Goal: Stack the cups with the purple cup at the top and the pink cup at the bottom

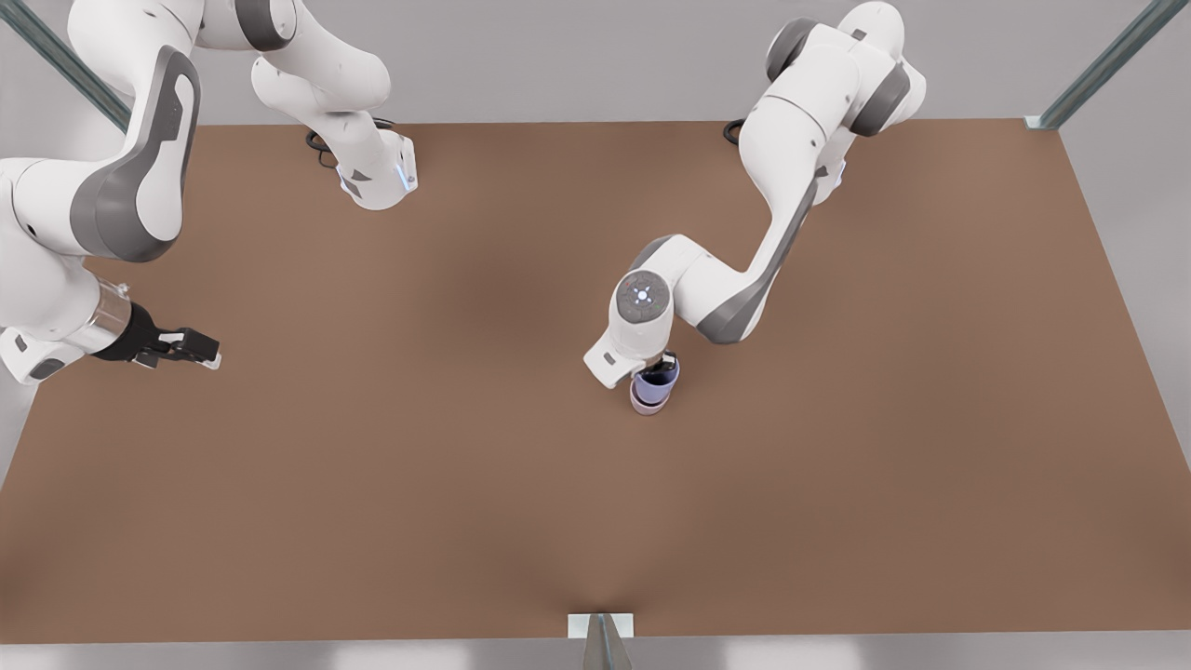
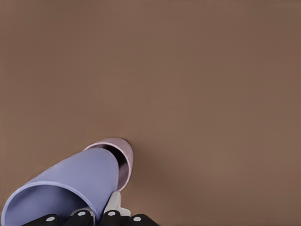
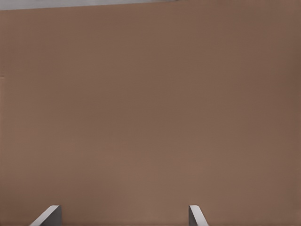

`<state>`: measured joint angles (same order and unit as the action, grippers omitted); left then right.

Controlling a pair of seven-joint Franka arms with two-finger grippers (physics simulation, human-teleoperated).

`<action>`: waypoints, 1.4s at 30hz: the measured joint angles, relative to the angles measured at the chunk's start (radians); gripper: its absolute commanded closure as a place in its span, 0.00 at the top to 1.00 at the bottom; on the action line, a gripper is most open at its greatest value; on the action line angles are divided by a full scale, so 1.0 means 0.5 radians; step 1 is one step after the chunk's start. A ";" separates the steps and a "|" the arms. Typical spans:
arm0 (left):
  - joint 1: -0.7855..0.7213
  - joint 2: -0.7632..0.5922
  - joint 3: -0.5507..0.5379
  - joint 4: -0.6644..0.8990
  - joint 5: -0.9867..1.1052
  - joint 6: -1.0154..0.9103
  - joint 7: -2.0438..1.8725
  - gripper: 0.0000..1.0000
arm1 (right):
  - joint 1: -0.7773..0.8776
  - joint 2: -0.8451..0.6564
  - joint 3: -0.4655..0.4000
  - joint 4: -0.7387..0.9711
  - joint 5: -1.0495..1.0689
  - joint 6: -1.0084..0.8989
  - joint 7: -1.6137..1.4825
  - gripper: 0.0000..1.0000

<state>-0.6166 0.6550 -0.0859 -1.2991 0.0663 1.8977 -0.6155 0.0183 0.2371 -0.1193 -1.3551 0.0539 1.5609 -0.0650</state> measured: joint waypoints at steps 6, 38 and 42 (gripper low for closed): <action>0.000 0.022 -0.002 -0.002 -0.015 0.026 -0.084 0.21 | 0.003 0.000 0.000 0.000 -0.001 0.003 -0.013 1.00; 0.003 0.048 0.000 -0.008 -0.026 0.021 -0.250 0.43 | -0.009 -0.007 -0.003 0.000 0.002 0.036 -0.041 1.00; 0.014 0.008 0.019 0.008 -0.058 0.019 -0.254 1.00 | -0.002 -0.006 -0.003 0.000 0.003 0.037 -0.042 1.00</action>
<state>-0.6098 0.6590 -0.0763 -1.2951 0.0371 1.9070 -0.7423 0.0173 0.2339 -0.1208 -1.3550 0.0553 1.5795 -0.0863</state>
